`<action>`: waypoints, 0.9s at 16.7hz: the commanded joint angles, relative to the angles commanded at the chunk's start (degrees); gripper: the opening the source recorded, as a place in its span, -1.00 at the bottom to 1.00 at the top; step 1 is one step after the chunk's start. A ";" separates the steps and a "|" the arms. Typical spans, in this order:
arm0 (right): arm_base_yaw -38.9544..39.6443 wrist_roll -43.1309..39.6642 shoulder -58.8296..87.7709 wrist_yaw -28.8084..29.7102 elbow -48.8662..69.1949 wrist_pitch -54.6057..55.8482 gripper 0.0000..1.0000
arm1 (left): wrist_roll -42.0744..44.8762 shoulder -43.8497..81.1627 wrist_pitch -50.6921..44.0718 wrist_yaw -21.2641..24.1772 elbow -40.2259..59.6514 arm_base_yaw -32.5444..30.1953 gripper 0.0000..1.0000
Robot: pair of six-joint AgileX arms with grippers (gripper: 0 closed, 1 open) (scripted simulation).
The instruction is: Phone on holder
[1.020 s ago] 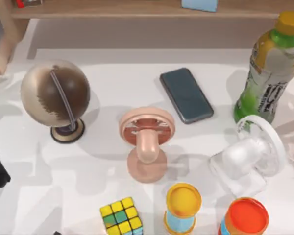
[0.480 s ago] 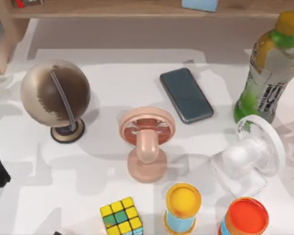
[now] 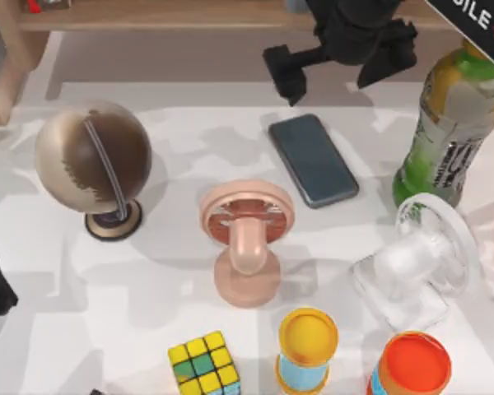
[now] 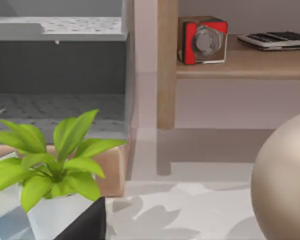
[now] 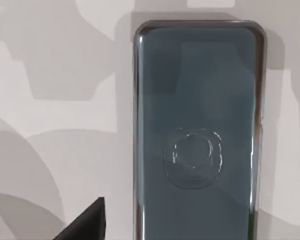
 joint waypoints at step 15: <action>0.92 1.20 10.68 1.06 2.73 -0.44 1.00 | 0.00 0.00 0.00 0.00 0.00 0.00 1.00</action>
